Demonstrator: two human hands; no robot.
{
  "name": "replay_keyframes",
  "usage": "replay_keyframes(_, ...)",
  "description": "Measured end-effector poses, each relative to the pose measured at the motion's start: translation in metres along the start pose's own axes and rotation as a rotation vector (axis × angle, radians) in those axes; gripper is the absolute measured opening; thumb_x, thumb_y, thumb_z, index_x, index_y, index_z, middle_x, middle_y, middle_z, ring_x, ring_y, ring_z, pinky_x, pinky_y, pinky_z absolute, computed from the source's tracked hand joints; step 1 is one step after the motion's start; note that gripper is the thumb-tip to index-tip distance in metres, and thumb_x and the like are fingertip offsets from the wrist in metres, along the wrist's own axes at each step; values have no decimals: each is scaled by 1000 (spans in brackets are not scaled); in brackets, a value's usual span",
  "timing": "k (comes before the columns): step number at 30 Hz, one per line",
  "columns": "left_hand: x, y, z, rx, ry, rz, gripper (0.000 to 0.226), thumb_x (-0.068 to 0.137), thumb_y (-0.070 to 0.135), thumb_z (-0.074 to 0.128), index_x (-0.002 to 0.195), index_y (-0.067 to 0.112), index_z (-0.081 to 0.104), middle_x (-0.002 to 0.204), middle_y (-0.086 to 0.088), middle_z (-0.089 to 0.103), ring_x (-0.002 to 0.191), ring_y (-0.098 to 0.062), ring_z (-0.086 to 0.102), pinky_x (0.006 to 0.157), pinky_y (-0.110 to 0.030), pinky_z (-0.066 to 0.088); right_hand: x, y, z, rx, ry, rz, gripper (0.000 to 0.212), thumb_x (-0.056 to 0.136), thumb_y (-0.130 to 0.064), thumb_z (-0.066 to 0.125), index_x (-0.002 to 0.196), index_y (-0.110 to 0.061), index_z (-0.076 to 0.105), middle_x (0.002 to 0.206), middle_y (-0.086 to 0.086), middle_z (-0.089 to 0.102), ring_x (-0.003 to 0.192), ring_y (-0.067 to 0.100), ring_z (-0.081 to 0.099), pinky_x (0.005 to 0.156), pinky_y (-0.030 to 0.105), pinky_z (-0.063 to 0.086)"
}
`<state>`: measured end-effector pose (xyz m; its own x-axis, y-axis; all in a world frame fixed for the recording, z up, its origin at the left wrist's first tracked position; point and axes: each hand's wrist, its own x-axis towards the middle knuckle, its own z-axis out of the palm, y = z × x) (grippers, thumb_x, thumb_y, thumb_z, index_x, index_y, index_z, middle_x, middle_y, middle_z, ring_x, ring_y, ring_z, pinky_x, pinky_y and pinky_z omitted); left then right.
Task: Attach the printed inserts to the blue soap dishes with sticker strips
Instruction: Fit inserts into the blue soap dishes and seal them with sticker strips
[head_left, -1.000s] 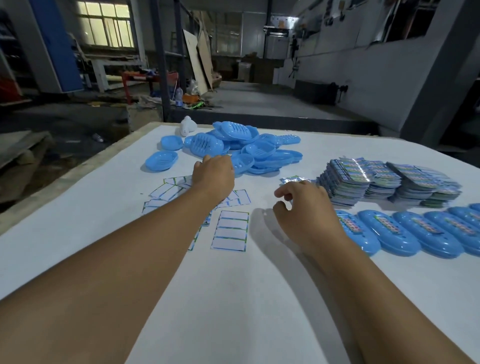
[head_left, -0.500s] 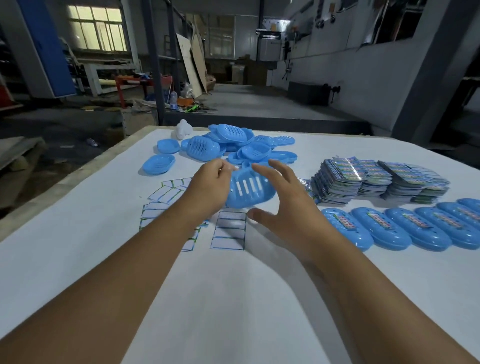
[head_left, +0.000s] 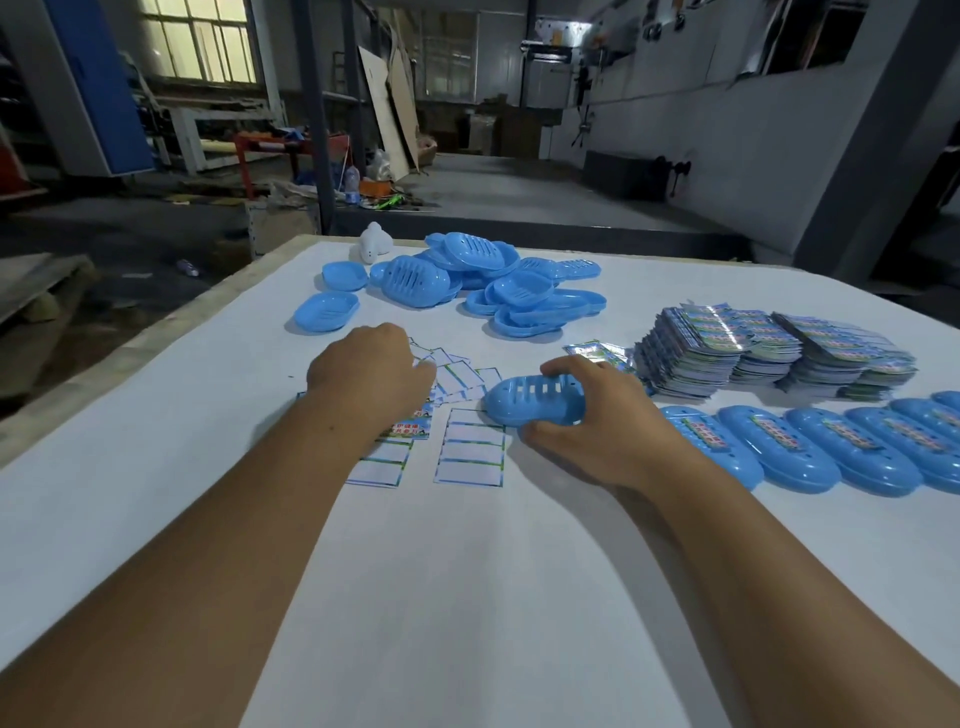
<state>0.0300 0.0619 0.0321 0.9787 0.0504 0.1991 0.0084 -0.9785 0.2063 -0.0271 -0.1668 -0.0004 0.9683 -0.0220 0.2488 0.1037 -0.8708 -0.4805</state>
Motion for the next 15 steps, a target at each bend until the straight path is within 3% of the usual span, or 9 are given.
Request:
replay_keyframes(5,-3,-5,0,20,-120,10,59,78,66,69,113,20,57,106,0,63,96,-21,59,73,-33,48,0,1,1,1,-56,80,64,74,-57,72,132,-43,50,126,-5,60,116,26,53,98,41,49)
replay_keyframes(12,-4,-7,-3,-166,-164,-27,68,71,52,84,122,17,57,120,-4,64,104,-22,59,78,-32,47,-3,-1,-1,2,-93,82,63,74,-58,71,132,-45,51,125,-6,61,118,27,52,100,43,48)
replay_keyframes(15,-1,-8,-4,-282,-126,-21,68,73,37,87,131,21,54,128,-3,60,111,-21,58,80,-31,46,-4,-4,-1,31,-98,85,64,72,-61,70,131,-45,51,125,-5,61,117,29,54,100,44,49)
